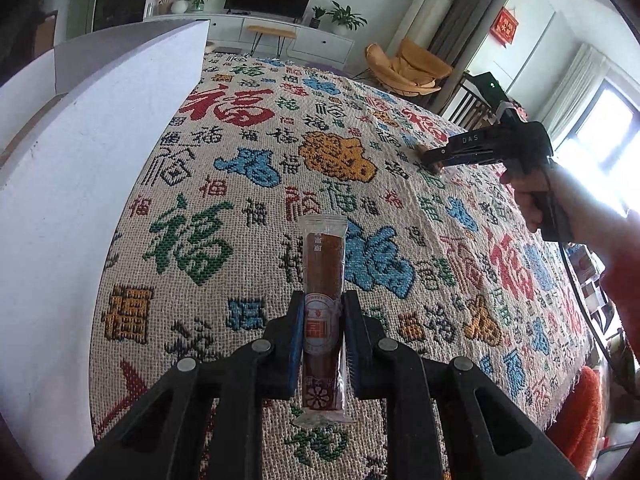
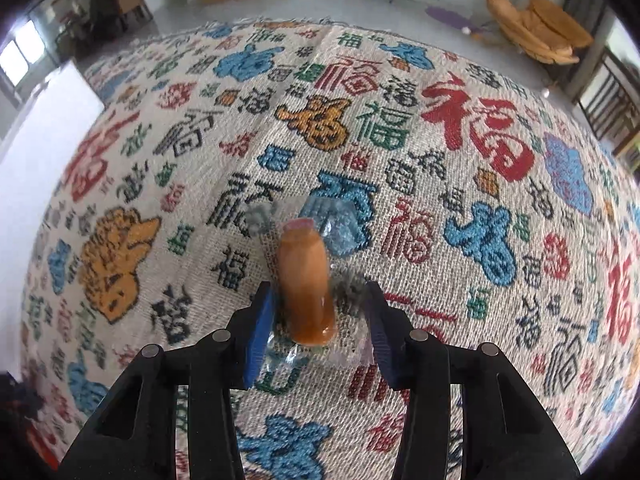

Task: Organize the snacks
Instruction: 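Grasp the small orange wrapped sausage with the right tool while the left tool holds the stick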

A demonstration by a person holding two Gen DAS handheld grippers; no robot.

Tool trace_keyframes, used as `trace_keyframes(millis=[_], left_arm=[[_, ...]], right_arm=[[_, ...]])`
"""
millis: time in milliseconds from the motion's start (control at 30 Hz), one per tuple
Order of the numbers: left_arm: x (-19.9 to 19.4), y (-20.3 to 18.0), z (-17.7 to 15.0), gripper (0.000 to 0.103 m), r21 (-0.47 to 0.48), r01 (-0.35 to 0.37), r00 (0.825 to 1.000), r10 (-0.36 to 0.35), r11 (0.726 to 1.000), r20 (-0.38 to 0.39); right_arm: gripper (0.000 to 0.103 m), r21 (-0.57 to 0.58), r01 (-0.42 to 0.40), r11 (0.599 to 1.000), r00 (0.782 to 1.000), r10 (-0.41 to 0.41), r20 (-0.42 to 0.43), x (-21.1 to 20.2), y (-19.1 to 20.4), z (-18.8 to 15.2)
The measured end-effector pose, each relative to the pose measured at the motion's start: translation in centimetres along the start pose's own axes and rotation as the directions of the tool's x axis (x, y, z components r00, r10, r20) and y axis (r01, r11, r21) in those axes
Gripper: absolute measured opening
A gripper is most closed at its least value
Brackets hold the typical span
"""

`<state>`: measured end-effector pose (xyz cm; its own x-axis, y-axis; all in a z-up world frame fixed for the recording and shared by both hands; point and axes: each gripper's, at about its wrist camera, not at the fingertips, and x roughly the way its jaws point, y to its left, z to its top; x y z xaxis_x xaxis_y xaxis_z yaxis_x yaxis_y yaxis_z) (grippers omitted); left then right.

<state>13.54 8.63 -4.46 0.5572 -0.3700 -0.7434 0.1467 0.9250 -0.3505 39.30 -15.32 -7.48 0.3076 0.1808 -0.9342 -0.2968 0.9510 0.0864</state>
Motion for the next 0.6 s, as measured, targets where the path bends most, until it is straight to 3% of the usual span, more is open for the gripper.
trace_keyframes(millis=[200, 300, 367, 467, 600], left_arm=[[-1.6, -0.7, 0.4, 0.018, -0.024, 0.052, 0.998, -0.051, 0.998, 0.032], [-3.1, -1.2, 0.7, 0.018, -0.016, 0.033, 0.998, -0.032, 0.999, 0.055], [-3.9, -1.5, 0.9, 0.018, -0.010, 0.011, 0.997, -0.010, 1.000, 0.072], [-5.0, -2.1, 1.1, 0.018, 0.004, -0.025, 0.995, 0.025, 1.000, 0.093], [-6.0, -2.7, 0.9, 0.018, 0.033, -0.063, 0.992, 0.059, 0.997, 0.113]], right_arm=[[0.029, 0.130, -0.106, 0.986, 0.993, 0.099, 0.060, -4.2, -1.5, -2.3], [0.028, 0.173, -0.198, 0.965, 0.978, 0.184, 0.096, -6.1, -1.6, -3.6], [0.007, 0.169, -0.234, 0.957, 0.969, 0.216, 0.119, -7.4, -1.2, -4.1], [0.007, 0.167, -0.283, 0.945, 0.954, 0.259, 0.151, -8.9, -0.6, -5.2], [0.006, 0.153, -0.274, 0.950, 0.956, 0.251, 0.150, -9.6, 0.1, -6.2]])
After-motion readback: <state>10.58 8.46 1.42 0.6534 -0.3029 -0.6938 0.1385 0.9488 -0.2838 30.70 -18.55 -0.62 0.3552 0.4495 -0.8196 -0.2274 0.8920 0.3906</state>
